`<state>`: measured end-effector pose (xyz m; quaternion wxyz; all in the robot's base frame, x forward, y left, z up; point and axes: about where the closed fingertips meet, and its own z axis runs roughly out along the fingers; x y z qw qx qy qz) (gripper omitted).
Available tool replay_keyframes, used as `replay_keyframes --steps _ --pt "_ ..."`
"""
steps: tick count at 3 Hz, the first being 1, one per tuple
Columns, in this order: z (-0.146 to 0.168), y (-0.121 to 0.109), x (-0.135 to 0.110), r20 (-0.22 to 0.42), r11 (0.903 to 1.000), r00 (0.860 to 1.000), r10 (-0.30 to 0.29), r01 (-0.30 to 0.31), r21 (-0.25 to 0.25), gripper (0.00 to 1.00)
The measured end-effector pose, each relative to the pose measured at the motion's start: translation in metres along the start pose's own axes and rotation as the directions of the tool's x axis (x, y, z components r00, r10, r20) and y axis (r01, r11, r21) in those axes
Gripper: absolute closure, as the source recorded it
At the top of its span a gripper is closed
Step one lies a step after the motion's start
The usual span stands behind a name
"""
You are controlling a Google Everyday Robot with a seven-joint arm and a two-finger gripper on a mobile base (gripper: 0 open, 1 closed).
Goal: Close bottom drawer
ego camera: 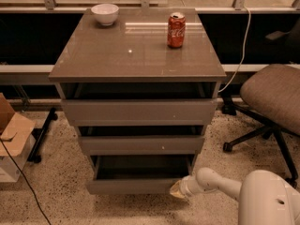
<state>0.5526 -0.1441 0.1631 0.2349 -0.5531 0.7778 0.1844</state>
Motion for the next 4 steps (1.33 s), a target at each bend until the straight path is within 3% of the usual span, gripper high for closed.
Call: replay_keyframes --steps 1,3,4 --pt "-0.003 -0.014 -0.001 0.004 0.9997 1.0 -0.004 0.004 0.024 1.0" --pt "0.007 -0.038 -0.012 0.025 0.9912 0.998 -0.053 0.05 0.123 1.0" --pt "0.01 -0.068 -0.021 0.07 0.9798 0.994 -0.079 0.064 0.19 0.86"
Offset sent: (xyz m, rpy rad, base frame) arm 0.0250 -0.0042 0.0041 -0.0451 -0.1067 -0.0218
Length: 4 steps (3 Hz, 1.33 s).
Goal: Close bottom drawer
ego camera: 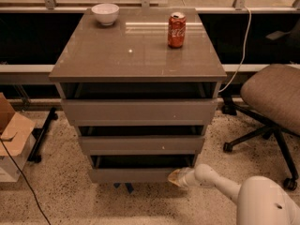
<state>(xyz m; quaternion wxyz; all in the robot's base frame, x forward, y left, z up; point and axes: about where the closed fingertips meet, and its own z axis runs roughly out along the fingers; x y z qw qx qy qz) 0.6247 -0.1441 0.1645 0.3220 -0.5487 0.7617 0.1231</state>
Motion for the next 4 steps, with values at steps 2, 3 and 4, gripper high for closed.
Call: replay_keyframes --steps 2,3,4 --pt "0.0052 -0.0117 -0.0051 0.027 0.9997 1.0 -0.007 0.007 0.025 0.4" --pt "0.007 -0.0097 -0.0058 0.028 0.9997 1.0 -0.007 0.007 0.021 0.17" --pt "0.0088 -0.0077 -0.0065 0.029 0.9998 1.0 -0.007 0.007 0.018 0.0"
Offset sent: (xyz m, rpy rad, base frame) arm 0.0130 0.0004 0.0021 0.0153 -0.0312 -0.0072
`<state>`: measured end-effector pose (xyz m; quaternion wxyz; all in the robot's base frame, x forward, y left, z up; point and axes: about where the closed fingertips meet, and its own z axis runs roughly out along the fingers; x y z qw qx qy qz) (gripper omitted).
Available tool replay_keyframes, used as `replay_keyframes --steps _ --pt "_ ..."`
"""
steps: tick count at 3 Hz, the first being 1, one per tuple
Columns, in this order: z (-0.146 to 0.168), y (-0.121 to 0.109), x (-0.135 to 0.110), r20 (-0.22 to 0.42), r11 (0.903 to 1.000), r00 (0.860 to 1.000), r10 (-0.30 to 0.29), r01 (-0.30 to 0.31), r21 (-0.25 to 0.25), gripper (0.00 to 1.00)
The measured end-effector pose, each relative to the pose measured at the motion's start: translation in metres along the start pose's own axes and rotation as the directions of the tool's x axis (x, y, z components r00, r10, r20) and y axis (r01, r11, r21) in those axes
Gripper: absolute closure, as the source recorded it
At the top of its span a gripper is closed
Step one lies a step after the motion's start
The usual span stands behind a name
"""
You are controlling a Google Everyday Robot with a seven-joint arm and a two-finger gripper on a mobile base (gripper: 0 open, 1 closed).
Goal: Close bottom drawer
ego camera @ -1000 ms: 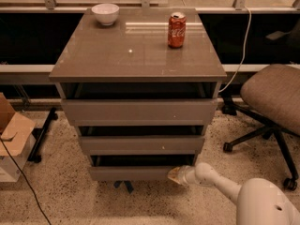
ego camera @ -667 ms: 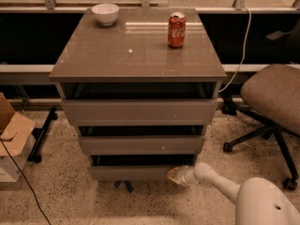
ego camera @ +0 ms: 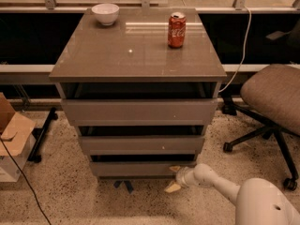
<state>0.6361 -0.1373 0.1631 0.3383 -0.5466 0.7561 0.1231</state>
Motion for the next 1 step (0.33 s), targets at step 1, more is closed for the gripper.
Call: replay_keyframes --steps 1 --pt "0.0 0.0 0.0 0.0 1.0 1.0 0.0 0.0 0.0 0.0"
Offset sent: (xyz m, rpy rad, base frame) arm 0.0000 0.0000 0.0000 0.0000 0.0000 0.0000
